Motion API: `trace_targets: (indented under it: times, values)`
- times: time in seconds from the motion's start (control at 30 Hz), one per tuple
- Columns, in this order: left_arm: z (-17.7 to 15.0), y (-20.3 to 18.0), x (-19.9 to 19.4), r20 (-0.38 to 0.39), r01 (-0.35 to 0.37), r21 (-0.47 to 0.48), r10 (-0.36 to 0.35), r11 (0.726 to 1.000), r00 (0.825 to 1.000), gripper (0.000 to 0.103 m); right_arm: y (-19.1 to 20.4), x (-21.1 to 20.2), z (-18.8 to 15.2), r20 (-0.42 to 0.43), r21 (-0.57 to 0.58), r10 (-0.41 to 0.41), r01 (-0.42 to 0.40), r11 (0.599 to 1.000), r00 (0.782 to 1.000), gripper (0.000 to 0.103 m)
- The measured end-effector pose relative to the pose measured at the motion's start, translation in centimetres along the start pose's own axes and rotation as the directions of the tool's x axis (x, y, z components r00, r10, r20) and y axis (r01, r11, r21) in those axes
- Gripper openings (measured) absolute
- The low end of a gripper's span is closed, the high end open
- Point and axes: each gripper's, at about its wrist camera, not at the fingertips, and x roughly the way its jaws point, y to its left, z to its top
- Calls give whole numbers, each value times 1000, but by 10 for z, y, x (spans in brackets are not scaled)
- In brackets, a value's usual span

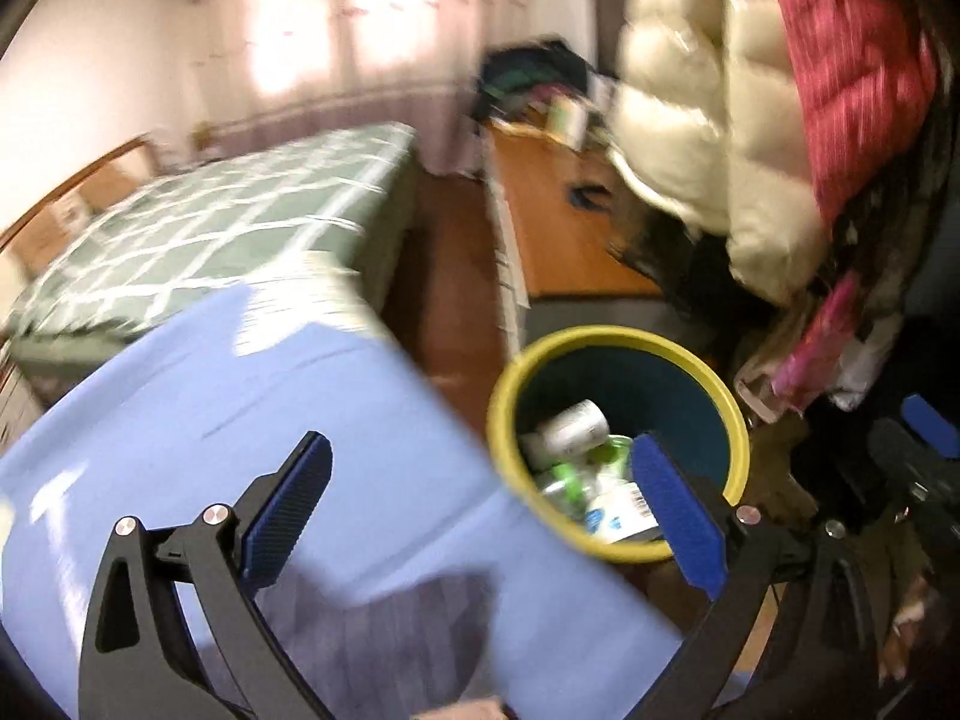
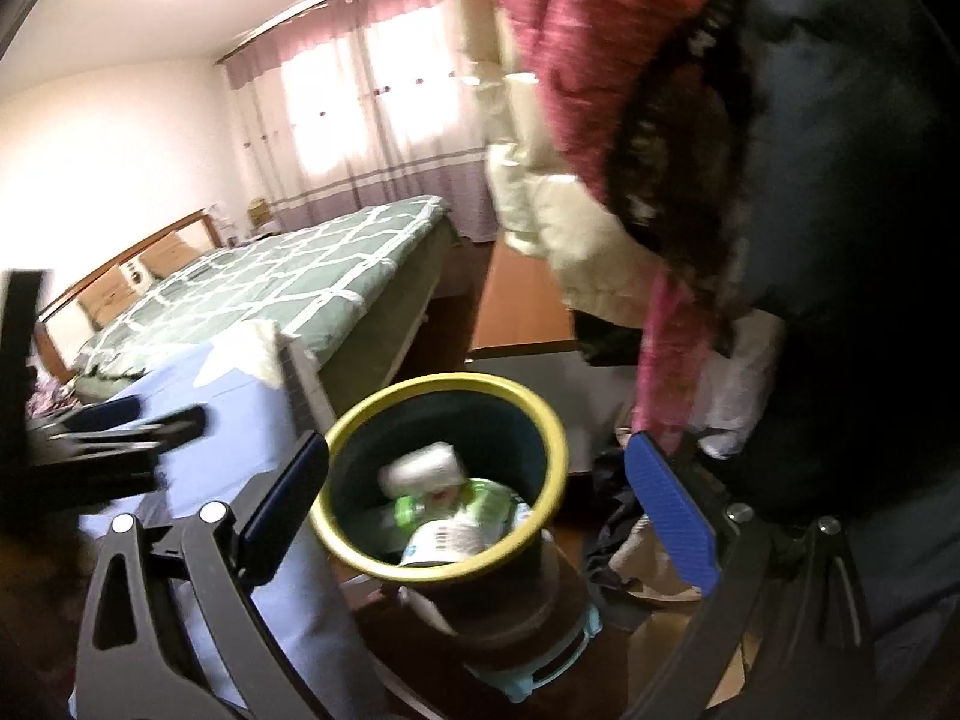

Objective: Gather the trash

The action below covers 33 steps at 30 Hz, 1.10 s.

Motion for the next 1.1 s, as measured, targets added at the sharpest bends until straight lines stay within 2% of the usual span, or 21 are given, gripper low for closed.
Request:
trace_targets:
  times: [0.17, 0.27, 0.33, 0.43, 0.57, 0.77, 0.93, 1.1]
  values:
    - [-41, 60, -87, 81, -114, -156, 127, 981, 989, 98, 39, -14, 5, 4, -79, 100, -99, 992, 995, 95]
    - [-69, 88, -136, 93, -241, -213, 265, 947, 960, 98, 66, -27, 5, 8, -131, 164, -162, 978, 986, 96]
    - [-90, 106, -171, 105, -323, -254, 358, 912, 928, 98, 80, -36, 4, 12, -163, 195, -190, 968, 981, 96]
    - [-116, 128, -213, 100, -383, -319, 433, 867, 896, 98, 97, -49, 2, 9, -196, 242, -235, 952, 970, 96]
    - [-153, 153, -259, 81, -418, -399, 486, 816, 870, 98, 113, -65, -3, -6, -227, 292, -286, 931, 956, 96]
    - [-207, 171, -299, 44, -469, -481, 555, 741, 831, 98, 130, -81, -11, -9, -263, 319, -311, 913, 948, 96]
    - [-224, 169, -307, 31, -492, -493, 580, 718, 814, 98, 139, -91, -19, -18, -282, 330, -321, 904, 944, 96]
    - [-219, 162, -306, 41, -479, -485, 567, 731, 823, 98, 141, -92, -21, -22, -288, 335, -327, 900, 942, 96]
